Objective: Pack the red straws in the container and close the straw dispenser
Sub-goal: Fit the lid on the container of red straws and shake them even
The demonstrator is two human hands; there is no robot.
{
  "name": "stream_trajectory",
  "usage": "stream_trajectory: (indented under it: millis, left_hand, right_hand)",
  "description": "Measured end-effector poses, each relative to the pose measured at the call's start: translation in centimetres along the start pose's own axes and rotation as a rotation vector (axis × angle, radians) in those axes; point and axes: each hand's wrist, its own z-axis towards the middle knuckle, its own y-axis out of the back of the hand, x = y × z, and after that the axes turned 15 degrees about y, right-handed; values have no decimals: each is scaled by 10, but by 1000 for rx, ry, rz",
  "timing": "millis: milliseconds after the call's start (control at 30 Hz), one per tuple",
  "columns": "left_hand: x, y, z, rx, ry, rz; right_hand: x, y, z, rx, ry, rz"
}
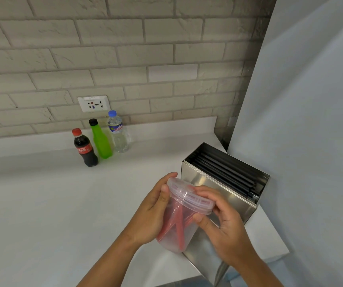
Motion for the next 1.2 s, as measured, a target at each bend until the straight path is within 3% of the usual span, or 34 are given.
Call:
stream_trajectory:
  millis: [167,400,733,1033,1200]
  left_hand:
    - [1,-9,-7,-45,-190,117]
    - [-3,3,-9,8,-53,-186]
    - [-7,-1,-6,17,-94,-108]
    - [-6,0,-4,51,-108,-123]
    - [-6,-1,-2,35,38,-23]
  right_hand:
    - [0,-2,-1,-26,-40,-74]
    - [14,5,1,52,-95,-77]
    - [10,0,6,-25,-17,-76]
    - [9,6,5,1,-68,41]
    - [4,7,6,-76,-3,-30]
